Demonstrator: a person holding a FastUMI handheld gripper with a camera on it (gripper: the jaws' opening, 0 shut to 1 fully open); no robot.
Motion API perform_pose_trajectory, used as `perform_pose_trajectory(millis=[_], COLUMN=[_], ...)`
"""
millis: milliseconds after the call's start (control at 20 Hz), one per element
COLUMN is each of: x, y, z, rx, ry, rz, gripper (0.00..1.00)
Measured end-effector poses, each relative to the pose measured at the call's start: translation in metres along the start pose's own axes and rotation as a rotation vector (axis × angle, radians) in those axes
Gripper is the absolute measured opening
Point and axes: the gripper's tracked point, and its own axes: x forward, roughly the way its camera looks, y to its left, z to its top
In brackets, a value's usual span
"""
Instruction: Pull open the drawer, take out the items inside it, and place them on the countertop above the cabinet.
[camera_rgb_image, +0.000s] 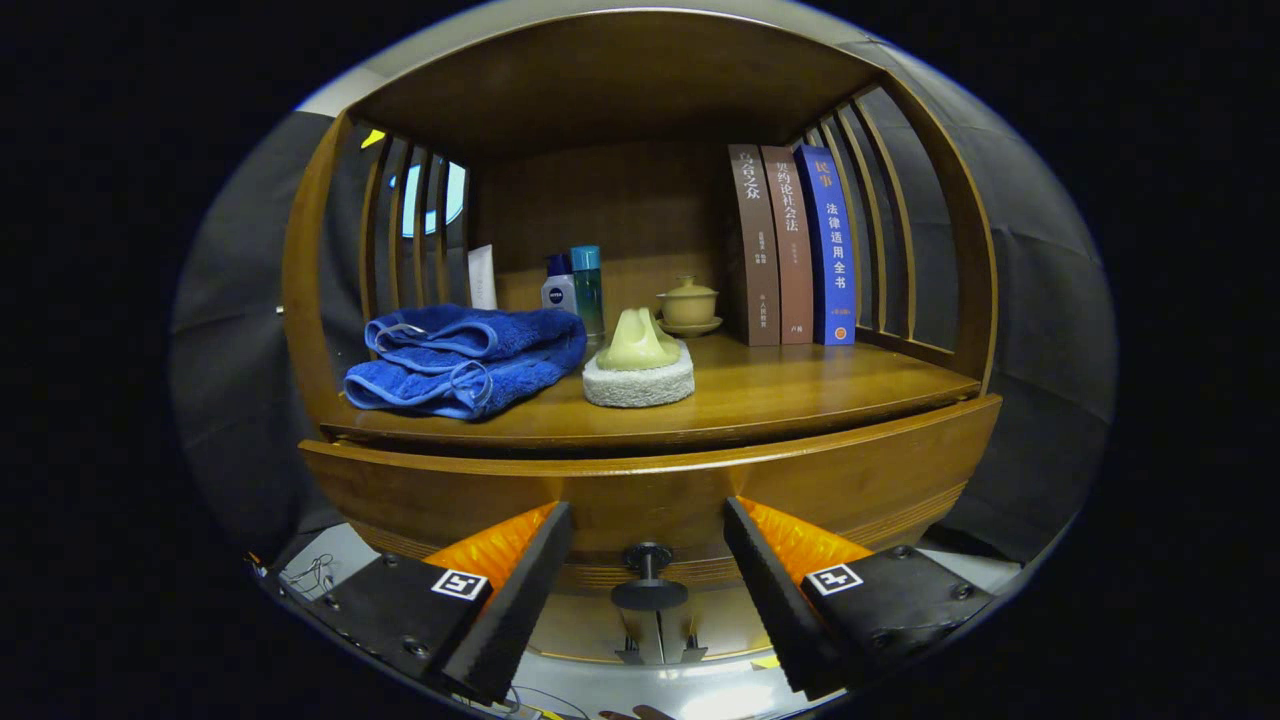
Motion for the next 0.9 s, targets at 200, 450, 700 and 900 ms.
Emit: perform_pose_trajectory(millis=[200,450,700,900], x=[0.010,0.009,-0.011,-0.040], y=[0.000,0.000,-0.004,-0.003], z=[0.001,0.001,0.012,0.029], rx=[0.003,0.027,0.013,0.016], ry=[-0.005,0.002,-0.020,-0.043], rz=[-0.006,-0.002,-0.004,0.004], gripper=[1.00,0.99,0.99,0.99])
